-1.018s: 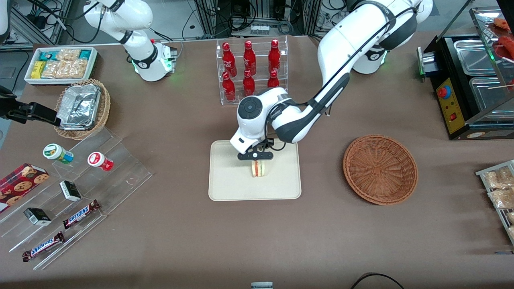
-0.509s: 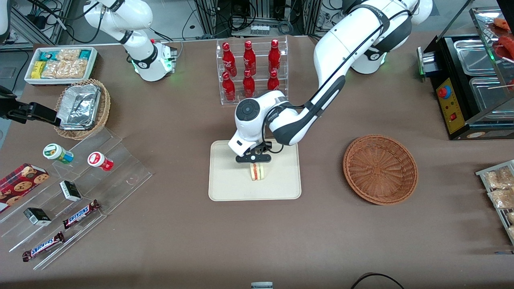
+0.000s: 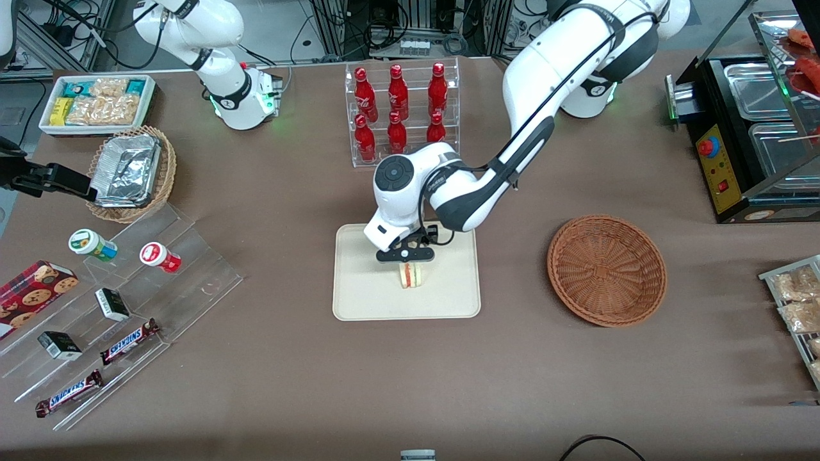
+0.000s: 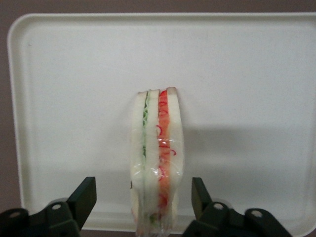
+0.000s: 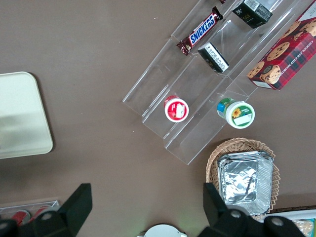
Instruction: Place sandwich from basket to tray
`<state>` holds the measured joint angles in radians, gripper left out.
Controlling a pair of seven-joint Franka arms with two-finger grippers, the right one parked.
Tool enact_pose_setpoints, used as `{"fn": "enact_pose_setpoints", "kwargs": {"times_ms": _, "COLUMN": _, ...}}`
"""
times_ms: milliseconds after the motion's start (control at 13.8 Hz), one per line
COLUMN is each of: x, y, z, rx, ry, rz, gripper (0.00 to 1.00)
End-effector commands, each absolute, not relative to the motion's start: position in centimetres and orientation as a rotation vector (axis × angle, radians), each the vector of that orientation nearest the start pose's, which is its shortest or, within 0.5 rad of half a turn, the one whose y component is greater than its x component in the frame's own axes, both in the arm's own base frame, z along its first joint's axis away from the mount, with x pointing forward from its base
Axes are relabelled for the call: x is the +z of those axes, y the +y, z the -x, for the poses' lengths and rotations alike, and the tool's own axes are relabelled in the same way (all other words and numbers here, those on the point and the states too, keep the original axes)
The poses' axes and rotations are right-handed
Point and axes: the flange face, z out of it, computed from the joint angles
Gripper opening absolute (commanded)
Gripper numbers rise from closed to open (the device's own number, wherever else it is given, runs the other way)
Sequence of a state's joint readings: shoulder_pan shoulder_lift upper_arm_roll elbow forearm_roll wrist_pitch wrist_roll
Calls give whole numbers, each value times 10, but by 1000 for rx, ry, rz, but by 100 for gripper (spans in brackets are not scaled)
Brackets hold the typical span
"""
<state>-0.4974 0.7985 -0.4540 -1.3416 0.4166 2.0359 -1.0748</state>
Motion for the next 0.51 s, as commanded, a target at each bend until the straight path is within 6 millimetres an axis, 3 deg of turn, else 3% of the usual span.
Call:
{"fn": "enact_pose_setpoints", "kwargs": {"times_ms": 0, "x": 362, "y": -510, "z": -509, "rx": -31, "ry": -219, "rz": 3105, "gripper": 100}}
{"fn": "enact_pose_setpoints", "kwargs": {"times_ms": 218, "x": 428, "y": -463, "z": -521, "rx": 8, "ry": -342, "rz": 3059, "gripper": 100}}
{"fn": "enact_pose_setpoints", "kwargs": {"times_ms": 436, "x": 493, "y": -392, "z": -528, "rx": 63, "ry": -484, "rz": 2996, "gripper": 100}}
